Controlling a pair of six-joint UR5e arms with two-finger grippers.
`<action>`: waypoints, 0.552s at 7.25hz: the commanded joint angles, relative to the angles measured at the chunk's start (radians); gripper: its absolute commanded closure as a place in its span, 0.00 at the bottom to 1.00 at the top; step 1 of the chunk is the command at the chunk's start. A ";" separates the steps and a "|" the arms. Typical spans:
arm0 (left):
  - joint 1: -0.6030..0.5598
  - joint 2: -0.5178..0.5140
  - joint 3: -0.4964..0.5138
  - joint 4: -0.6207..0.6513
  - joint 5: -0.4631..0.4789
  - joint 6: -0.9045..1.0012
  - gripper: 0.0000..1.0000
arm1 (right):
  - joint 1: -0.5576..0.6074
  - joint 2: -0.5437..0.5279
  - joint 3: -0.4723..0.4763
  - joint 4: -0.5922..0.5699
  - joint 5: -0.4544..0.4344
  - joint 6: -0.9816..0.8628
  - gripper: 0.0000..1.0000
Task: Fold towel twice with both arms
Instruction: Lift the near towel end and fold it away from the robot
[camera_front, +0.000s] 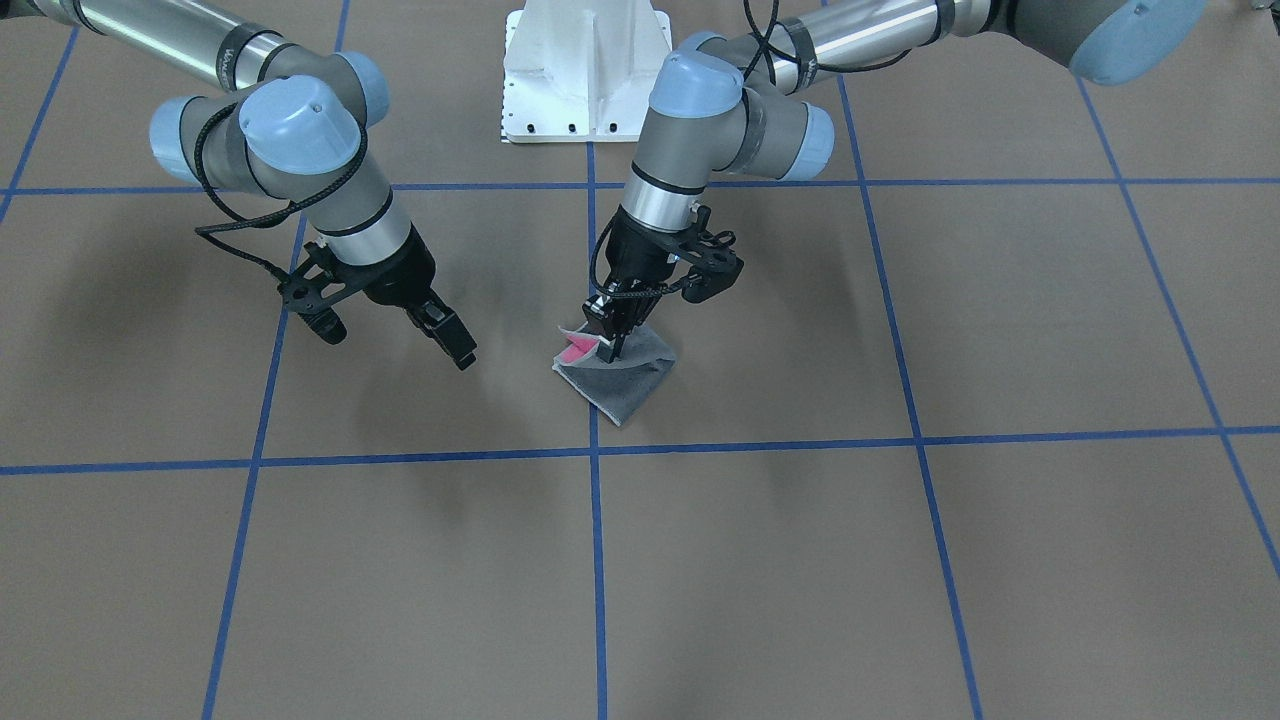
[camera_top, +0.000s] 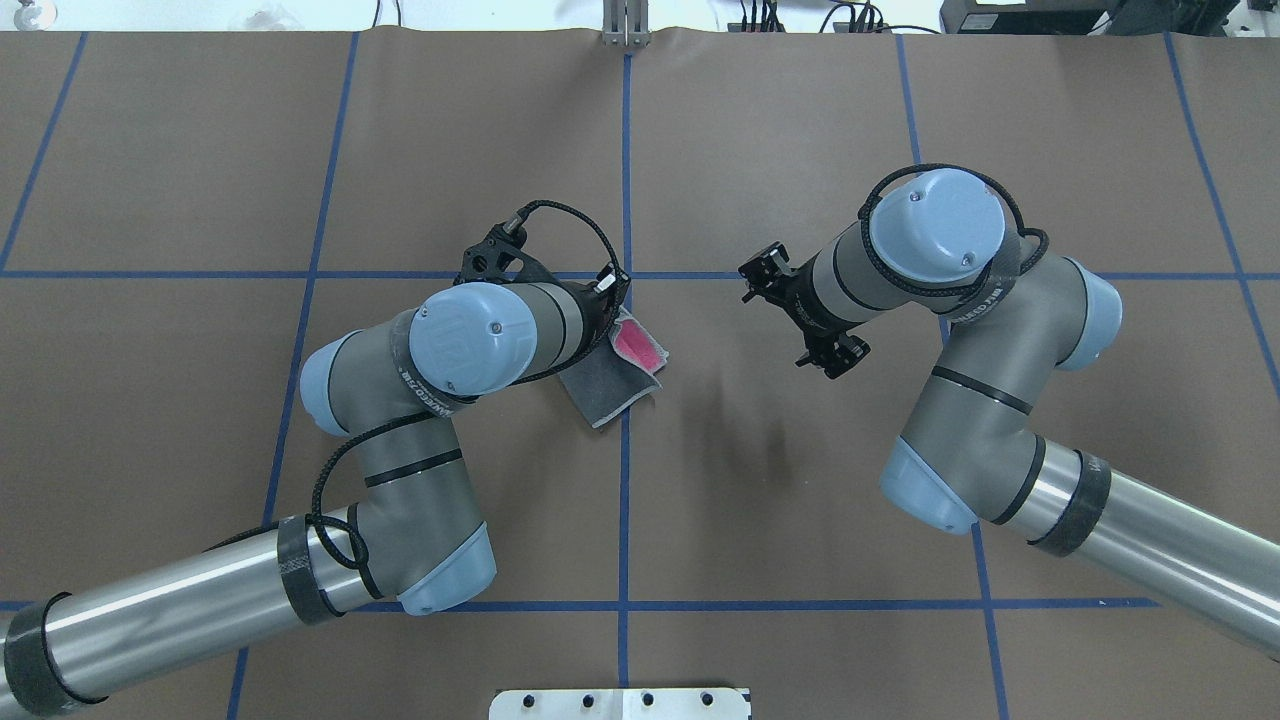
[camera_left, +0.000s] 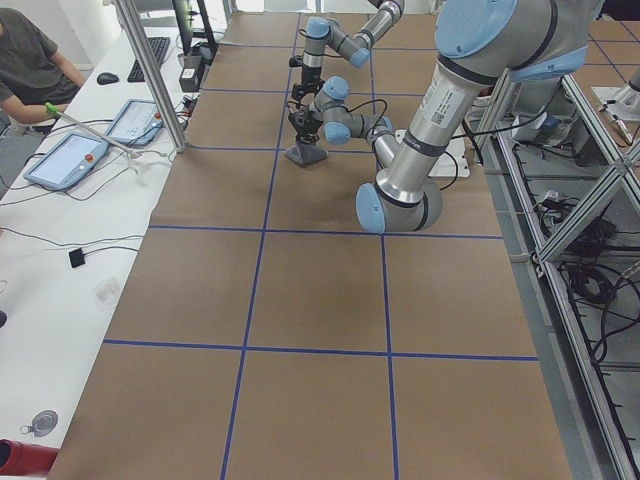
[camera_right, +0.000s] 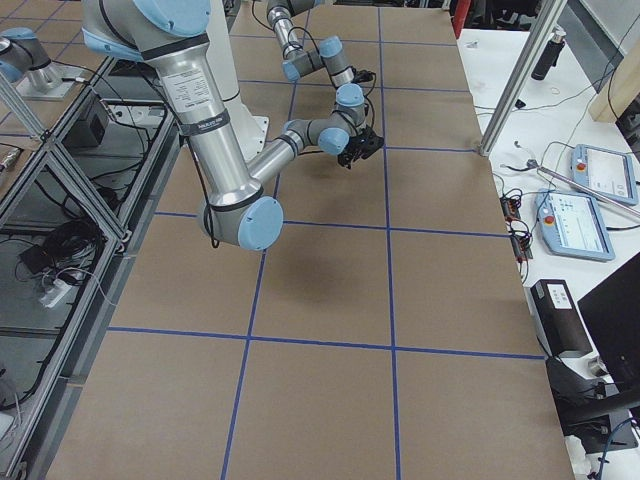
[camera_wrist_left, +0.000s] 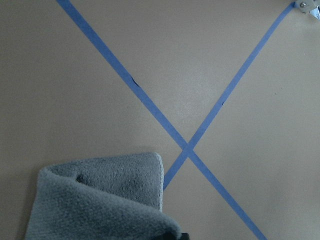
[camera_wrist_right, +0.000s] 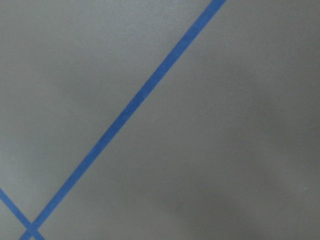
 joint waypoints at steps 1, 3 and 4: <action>-0.017 -0.027 0.049 -0.005 -0.008 -0.001 1.00 | -0.006 0.001 0.000 0.000 -0.004 0.000 0.00; -0.033 -0.091 0.130 -0.009 -0.010 -0.001 1.00 | -0.012 0.001 0.000 0.000 -0.007 0.000 0.00; -0.040 -0.093 0.143 -0.017 -0.010 0.001 1.00 | -0.015 0.001 0.000 0.000 -0.007 0.000 0.00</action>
